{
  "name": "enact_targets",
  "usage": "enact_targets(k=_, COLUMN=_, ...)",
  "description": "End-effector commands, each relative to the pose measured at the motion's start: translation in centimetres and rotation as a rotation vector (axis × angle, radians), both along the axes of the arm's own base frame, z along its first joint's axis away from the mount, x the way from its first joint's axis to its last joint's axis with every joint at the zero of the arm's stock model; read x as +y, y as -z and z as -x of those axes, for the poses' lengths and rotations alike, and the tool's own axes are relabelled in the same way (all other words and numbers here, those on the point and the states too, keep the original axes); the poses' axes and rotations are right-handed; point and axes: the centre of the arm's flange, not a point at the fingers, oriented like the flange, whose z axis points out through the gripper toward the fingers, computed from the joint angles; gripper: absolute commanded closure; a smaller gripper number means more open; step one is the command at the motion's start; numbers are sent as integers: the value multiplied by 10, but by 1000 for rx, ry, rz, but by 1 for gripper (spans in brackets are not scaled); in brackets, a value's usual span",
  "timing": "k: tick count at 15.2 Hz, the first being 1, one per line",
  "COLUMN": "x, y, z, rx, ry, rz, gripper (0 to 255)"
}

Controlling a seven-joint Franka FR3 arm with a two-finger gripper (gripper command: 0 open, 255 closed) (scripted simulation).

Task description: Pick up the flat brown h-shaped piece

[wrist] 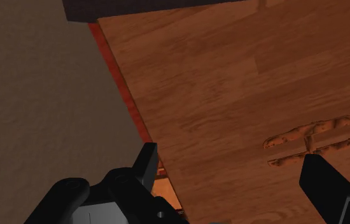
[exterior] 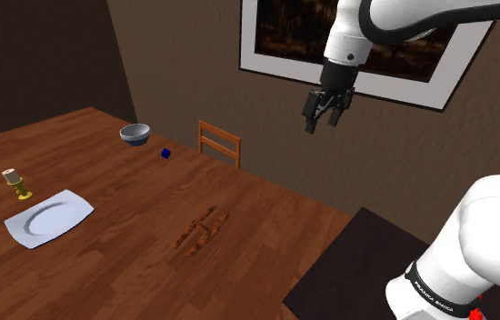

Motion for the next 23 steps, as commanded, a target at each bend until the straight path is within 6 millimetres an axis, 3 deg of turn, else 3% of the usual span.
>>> enact_targets(k=1, x=13, y=18, z=-15, rx=1, ry=-22, rz=4, gripper=0)
enact_targets(k=23, x=168, y=228, z=-153, rx=28, ry=-262, rz=47, gripper=0)
